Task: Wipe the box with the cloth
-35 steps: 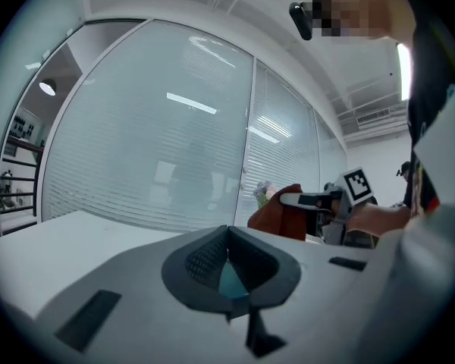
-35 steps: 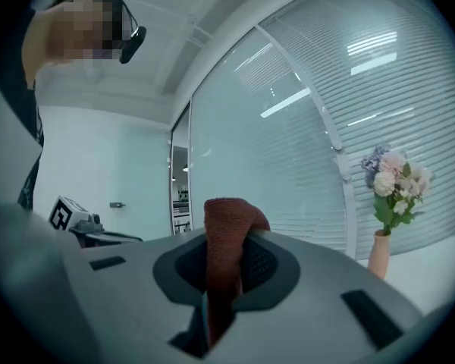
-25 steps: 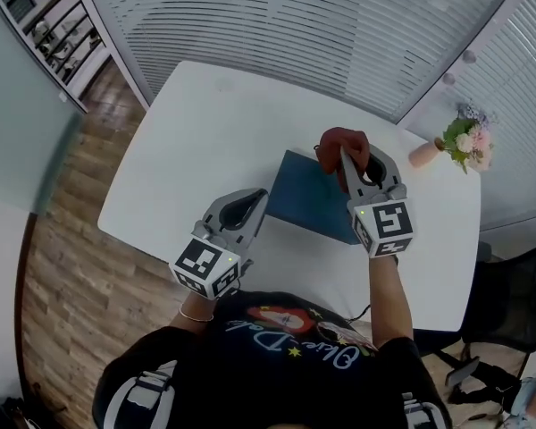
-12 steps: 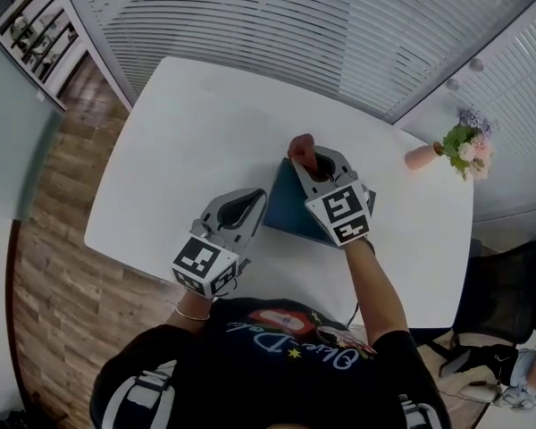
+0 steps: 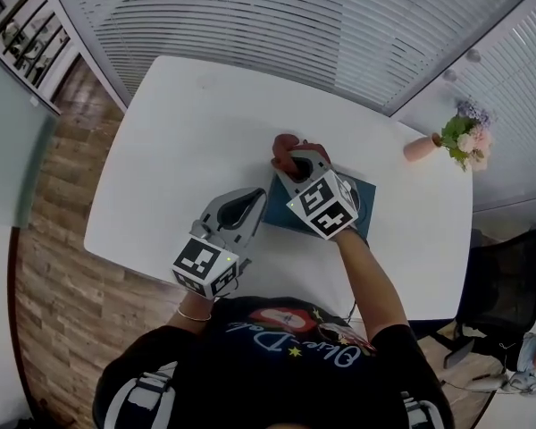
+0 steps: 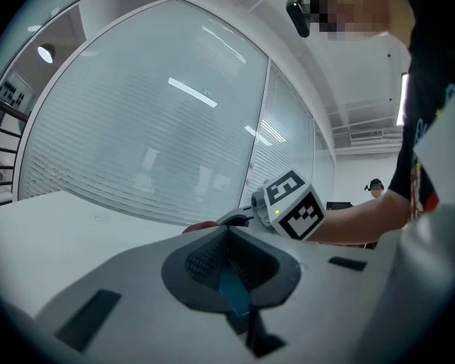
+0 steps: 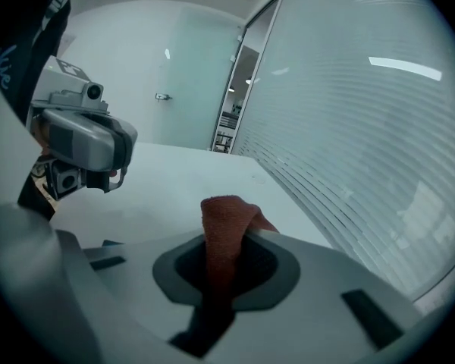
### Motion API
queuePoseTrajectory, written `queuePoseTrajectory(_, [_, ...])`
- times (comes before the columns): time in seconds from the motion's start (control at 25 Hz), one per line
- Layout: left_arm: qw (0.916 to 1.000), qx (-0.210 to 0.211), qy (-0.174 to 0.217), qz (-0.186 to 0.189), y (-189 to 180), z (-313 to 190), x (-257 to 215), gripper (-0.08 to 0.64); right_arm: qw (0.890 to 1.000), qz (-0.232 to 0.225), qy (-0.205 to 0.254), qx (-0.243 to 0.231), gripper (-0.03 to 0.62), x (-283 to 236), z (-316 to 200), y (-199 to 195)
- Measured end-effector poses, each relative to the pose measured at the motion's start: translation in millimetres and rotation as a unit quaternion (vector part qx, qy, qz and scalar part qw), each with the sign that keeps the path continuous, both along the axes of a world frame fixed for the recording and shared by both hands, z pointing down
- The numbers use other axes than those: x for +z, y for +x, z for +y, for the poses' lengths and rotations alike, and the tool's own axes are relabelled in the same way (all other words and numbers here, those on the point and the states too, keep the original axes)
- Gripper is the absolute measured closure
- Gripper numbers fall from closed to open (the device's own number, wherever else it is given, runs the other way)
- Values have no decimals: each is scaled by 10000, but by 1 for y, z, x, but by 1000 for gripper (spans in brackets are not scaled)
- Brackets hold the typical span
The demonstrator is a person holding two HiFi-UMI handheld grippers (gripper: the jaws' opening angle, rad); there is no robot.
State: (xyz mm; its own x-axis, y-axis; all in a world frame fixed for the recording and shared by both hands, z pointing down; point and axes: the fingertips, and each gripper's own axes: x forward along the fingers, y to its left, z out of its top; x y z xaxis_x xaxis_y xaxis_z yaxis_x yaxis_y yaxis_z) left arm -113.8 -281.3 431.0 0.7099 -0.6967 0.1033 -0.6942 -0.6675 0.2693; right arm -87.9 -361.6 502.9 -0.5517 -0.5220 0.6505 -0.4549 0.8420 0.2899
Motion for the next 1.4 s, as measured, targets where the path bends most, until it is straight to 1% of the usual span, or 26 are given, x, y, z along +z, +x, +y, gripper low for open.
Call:
queuePoseTrajectory(0.24, [9999, 99, 23, 19, 5, 0, -1, 557, 9997, -4, -137, 181, 554, 2, 0, 12])
queuePoseTrajectory(0.48, [9999, 80, 69, 24, 11, -2, -4, 557, 9989, 54, -170, 443, 554, 3, 0, 39])
queuePoseTrajectory(0.64, [10000, 9, 55, 41, 14, 2, -5, 557, 9979, 118, -216, 596, 554, 7, 3, 62])
queuePoseTrajectory(0.8, [9998, -151, 72, -78, 2, -1, -5, 557, 9964, 55, -212, 821, 554, 4, 6, 78])
queuePoseTrajectory(0.92, [9997, -175, 133, -113, 0, -3, -8, 557, 9954, 75, -172, 945, 554, 4, 6, 91])
queuePoseTrajectory(1.24, [9999, 25, 91, -124, 16, 6, -7, 557, 9896, 174, -148, 1421, 554, 6, 13, 137])
queuePoseTrajectory(1.4, [9998, 96, 107, -118, 20, 9, -9, 557, 9852, 125, -175, 1700, 554, 6, 17, 158])
